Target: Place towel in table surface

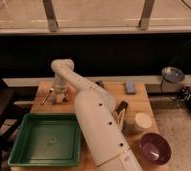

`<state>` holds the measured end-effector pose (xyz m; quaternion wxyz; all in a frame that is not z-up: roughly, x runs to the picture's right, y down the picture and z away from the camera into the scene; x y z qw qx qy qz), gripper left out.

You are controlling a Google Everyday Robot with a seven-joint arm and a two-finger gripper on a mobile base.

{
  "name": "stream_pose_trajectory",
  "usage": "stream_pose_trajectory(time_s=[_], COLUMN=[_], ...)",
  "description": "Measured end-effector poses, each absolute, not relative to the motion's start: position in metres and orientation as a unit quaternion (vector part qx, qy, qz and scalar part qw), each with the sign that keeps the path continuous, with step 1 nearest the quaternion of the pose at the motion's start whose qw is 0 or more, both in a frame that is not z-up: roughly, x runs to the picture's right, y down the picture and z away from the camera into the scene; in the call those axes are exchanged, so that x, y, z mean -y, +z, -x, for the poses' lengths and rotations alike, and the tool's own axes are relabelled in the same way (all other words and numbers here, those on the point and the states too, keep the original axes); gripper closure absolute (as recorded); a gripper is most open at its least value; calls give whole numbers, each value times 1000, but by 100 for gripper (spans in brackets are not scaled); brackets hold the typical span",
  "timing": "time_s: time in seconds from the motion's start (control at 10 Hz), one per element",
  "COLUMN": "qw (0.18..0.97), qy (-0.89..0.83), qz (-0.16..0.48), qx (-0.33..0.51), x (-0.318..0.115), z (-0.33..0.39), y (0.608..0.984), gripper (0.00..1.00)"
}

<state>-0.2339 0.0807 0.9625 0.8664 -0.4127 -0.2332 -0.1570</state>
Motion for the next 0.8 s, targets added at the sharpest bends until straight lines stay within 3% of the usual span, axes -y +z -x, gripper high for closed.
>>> stream_pose_trajectory(time_s=[0.6, 0.8], qw=[870, 878], qy=[-163, -173], qz=[404, 375], qx=[232, 240], x=[-78, -68], z=[235, 224], y=[960, 938], gripper=[100, 100])
